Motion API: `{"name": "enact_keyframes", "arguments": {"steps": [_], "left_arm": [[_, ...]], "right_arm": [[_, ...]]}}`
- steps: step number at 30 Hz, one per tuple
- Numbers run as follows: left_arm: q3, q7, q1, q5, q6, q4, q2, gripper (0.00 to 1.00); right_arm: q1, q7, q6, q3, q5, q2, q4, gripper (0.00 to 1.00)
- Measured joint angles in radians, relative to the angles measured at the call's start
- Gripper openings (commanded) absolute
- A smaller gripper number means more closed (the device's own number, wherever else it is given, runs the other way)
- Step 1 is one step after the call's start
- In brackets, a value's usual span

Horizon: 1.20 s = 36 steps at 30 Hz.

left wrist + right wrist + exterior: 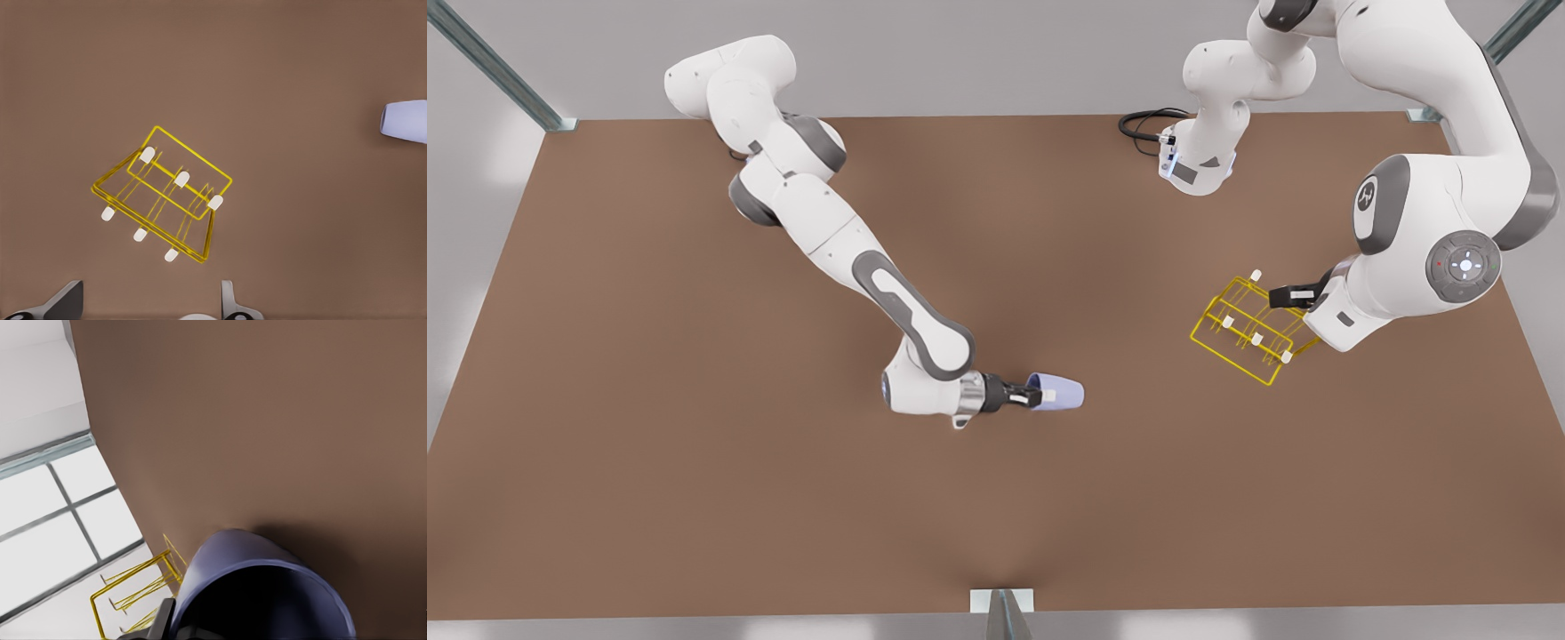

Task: Place the cup on the cup holder

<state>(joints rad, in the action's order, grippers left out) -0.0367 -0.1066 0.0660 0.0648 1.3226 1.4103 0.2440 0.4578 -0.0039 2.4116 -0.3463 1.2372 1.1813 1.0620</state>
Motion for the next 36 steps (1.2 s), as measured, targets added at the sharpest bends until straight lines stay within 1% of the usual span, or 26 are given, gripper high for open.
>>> {"name": "enact_keyframes", "arguments": {"steps": [3, 4, 5, 6, 11, 14, 17, 20, 21, 22, 23, 24, 25, 26, 27, 28, 29, 31, 32, 33, 36], "left_arm": [[0.000, 0.000, 0.000, 0.003, 0.000, -0.001, 0.003, 1.00], [0.000, 0.000, 0.000, 0.005, 0.000, -0.001, 0.004, 1.00], [0.000, 0.000, 0.000, 0.007, 0.000, -0.002, 0.004, 1.00], [0.000, 0.000, 0.000, 0.008, 0.000, -0.002, 0.003, 1.00], [0.000, 0.000, 0.000, 0.011, 0.001, -0.002, 0.004, 1.00], [0.000, 0.000, 0.000, 0.012, 0.001, -0.002, 0.005, 1.00], [0.000, 0.000, 0.000, 0.012, 0.001, -0.002, 0.005, 1.00], [-0.011, -0.003, -0.003, 0.010, 0.001, -0.002, -0.001, 1.00], [-0.044, -0.013, -0.010, 0.010, 0.000, -0.003, -0.003, 1.00], [-0.107, -0.035, -0.017, 0.007, 0.000, -0.003, 0.006, 1.00], [-0.197, -0.072, -0.006, 0.007, 0.003, -0.017, 0.043, 1.00], [-0.265, -0.122, 0.063, 0.007, 0.010, -0.083, 0.121, 1.00], [-0.299, -0.174, 0.147, 0.009, 0.023, -0.149, 0.194, 1.00], [-0.315, -0.228, 0.211, 0.014, 0.050, -0.185, 0.252, 1.00], [-0.323, -0.284, 0.263, 0.030, 0.087, -0.203, 0.305, 1.00], [-0.327, -0.341, 0.302, 0.044, 0.129, -0.213, 0.350, 1.00], [-0.328, -0.400, 0.327, 0.057, 0.173, -0.217, 0.387, 1.00], [-0.326, -0.525, 0.353, 0.085, 0.247, -0.220, 0.451, 1.00], [-0.324, -0.593, 0.354, 0.096, 0.276, -0.219, 0.469, 1.00], [-0.309, -0.662, 0.348, 0.103, 0.310, -0.192, 0.462, 1.00], [-0.243, -0.884, 0.348, 0.111, 0.497, -0.010, 0.384, 1.00]], "right_arm": [[0.003, -0.022, 0.004, 0.001, -0.001, 0.001, 0.001, 0.21], [0.004, -0.028, 0.005, 0.001, -0.001, 0.001, 0.001, 0.25], [0.004, -0.033, 0.006, 0.002, -0.003, 0.001, 0.001, 0.89], [0.004, -0.037, 0.010, 0.003, -0.007, 0.001, 0.001, 1.00], [0.004, -0.055, 0.034, 0.011, -0.037, -0.004, 0.001, 1.00], [0.004, -0.065, 0.033, 0.061, -0.082, -0.008, 0.001, 1.00], [0.003, -0.083, -0.023, 0.183, -0.115, -0.022, 0.000, 1.00], [-0.008, -0.104, -0.169, 0.353, -0.180, -0.074, -0.003, 1.00], [-0.029, -0.111, -0.231, 0.411, -0.227, -0.126, 0.000, 1.00], [-0.068, -0.116, -0.285, 0.448, -0.301, -0.222, 0.044, 1.00], [-0.130, -0.122, -0.330, 0.464, -0.386, -0.351, 0.130, 1.00], [-0.208, -0.128, -0.368, 0.458, -0.509, -0.496, 0.215, 1.00], [-0.304, -0.132, -0.400, 0.401, -0.657, -0.646, 0.301, 1.00], [-0.384, -0.135, -0.441, 0.353, -0.791, -0.783, 0.374, 0.98], [-0.462, -0.131, -0.487, 0.287, -0.908, -0.923, 0.476, 0.99], [-0.504, -0.126, -0.527, 0.253, -1.001, -1.010, 0.553, 1.00], [-0.533, -0.121, -0.563, 0.237, -1.071, -1.022, 0.570, 1.00], [-0.563, -0.110, -0.642, 0.222, -1.165, -0.963, 0.451, 1.00], [-0.568, -0.105, -0.673, 0.220, -1.197, -0.961, 0.424, 1.00], [-0.569, -0.101, -0.697, 0.219, -1.223, -0.964, 0.416, 1.00], [-0.564, -0.089, -0.749, 0.222, -1.284, -0.987, 0.441, 1.00]]}}
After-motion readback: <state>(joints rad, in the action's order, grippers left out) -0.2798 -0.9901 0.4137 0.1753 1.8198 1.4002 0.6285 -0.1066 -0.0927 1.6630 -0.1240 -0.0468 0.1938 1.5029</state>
